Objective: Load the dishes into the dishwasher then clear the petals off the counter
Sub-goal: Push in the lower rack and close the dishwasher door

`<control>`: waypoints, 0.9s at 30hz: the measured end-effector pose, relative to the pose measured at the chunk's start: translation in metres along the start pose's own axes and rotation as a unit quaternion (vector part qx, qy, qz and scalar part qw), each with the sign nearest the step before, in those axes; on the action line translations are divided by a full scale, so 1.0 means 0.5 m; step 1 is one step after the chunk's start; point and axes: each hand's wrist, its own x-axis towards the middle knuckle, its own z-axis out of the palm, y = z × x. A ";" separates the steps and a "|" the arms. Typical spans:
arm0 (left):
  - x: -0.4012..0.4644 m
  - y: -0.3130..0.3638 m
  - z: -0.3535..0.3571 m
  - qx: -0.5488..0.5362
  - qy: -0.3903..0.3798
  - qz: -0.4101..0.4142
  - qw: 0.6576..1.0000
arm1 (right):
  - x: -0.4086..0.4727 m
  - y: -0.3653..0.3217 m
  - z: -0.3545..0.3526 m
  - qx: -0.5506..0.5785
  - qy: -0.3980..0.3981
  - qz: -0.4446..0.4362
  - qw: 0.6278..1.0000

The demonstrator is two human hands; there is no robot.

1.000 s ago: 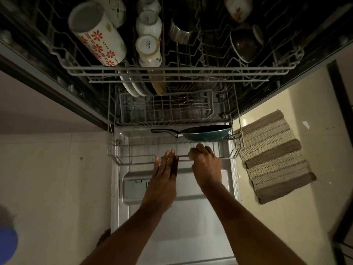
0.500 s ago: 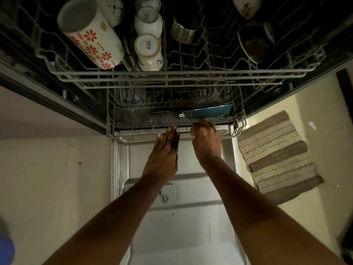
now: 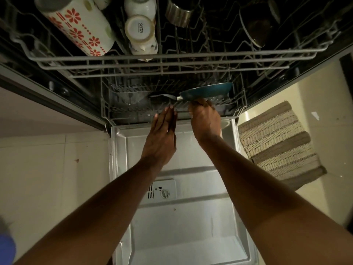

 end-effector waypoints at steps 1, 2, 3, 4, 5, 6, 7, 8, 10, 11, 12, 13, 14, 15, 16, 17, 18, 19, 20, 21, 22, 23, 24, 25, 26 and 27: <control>0.013 0.000 -0.004 -0.008 0.008 -0.003 1.000 | 0.013 -0.001 -0.002 0.005 0.006 0.003 1.000; 0.028 0.000 -0.011 -0.021 0.013 -0.008 1.000 | 0.028 -0.004 -0.003 0.012 0.007 0.006 1.000; 0.045 -0.002 -0.017 -0.033 0.015 -0.017 0.999 | 0.044 -0.006 -0.003 0.021 0.005 0.013 1.000; 0.058 -0.004 -0.022 -0.041 0.016 -0.025 0.999 | 0.057 -0.010 -0.004 0.032 0.005 0.022 0.999; 0.068 -0.006 -0.025 -0.044 0.018 -0.030 0.998 | 0.066 -0.014 -0.003 0.039 0.010 0.032 0.999; 0.075 -0.009 -0.024 -0.042 0.020 -0.029 0.999 | 0.071 -0.016 0.001 0.040 0.016 0.036 0.998; 0.077 -0.012 -0.023 -0.041 0.019 -0.026 0.999 | 0.072 -0.018 0.004 0.039 0.020 0.035 0.998; 0.074 -0.013 -0.019 -0.041 0.015 -0.022 0.999 | 0.069 -0.017 0.007 0.038 0.021 0.030 0.999; 0.070 -0.014 -0.013 -0.032 0.021 -0.016 0.999 | 0.067 -0.010 0.011 0.033 0.021 0.018 0.999; 0.070 -0.015 -0.012 -0.032 0.025 -0.015 0.999 | 0.070 -0.008 0.012 0.027 0.021 0.014 0.999; 0.071 -0.016 -0.011 -0.035 0.026 -0.014 0.999 | 0.071 -0.007 0.012 0.024 0.023 0.011 0.999; 0.072 -0.017 -0.010 -0.035 0.026 -0.015 0.999 | 0.072 -0.008 0.012 0.025 0.026 0.011 0.999; 0.071 -0.015 -0.010 -0.032 0.025 -0.017 0.999 | 0.071 -0.009 0.011 0.026 0.025 0.012 0.999; 0.071 -0.012 -0.011 -0.027 0.022 -0.018 0.999 | 0.070 -0.011 0.009 0.027 0.022 0.018 0.999; 0.070 -0.010 -0.012 -0.023 0.018 -0.018 0.999 | 0.068 -0.013 0.006 0.028 0.015 0.026 0.999; 0.069 -0.008 -0.015 -0.020 0.013 -0.019 1.000 | 0.067 -0.015 0.003 0.032 0.010 0.031 0.999; 0.069 -0.006 -0.018 -0.019 0.008 -0.020 1.000 | 0.065 -0.017 0.000 0.037 0.005 0.033 0.999; 0.069 -0.003 -0.023 -0.019 0.003 -0.022 1.000 | 0.064 -0.020 -0.003 0.036 -0.002 0.033 0.999; 0.069 -0.001 -0.027 -0.021 -0.002 -0.025 0.999 | 0.060 -0.023 -0.008 0.035 -0.013 0.031 0.999; 0.068 0.003 -0.031 -0.019 -0.009 -0.029 0.999 | 0.055 -0.024 -0.009 0.034 -0.027 0.030 0.999; 0.066 0.007 -0.035 -0.012 -0.017 -0.033 0.999 | 0.046 -0.024 -0.008 0.033 -0.045 0.026 0.998; 0.060 0.013 -0.038 -0.001 -0.027 -0.036 0.999 | 0.032 -0.023 -0.003 0.038 -0.059 0.020 0.997; 0.049 0.020 -0.039 0.008 -0.039 -0.038 0.999 | 0.010 -0.019 0.004 0.048 -0.069 0.010 0.996; 0.033 0.030 -0.039 0.015 -0.050 -0.037 0.998 | -0.015 -0.013 0.012 0.059 -0.073 -0.002 0.996; 0.012 0.041 -0.035 0.020 -0.059 -0.033 0.998 | -0.044 -0.003 0.020 0.062 -0.080 -0.015 0.995; -0.016 0.052 -0.029 0.029 -0.067 -0.025 0.997 | -0.081 0.007 0.030 0.060 -0.090 -0.023 0.994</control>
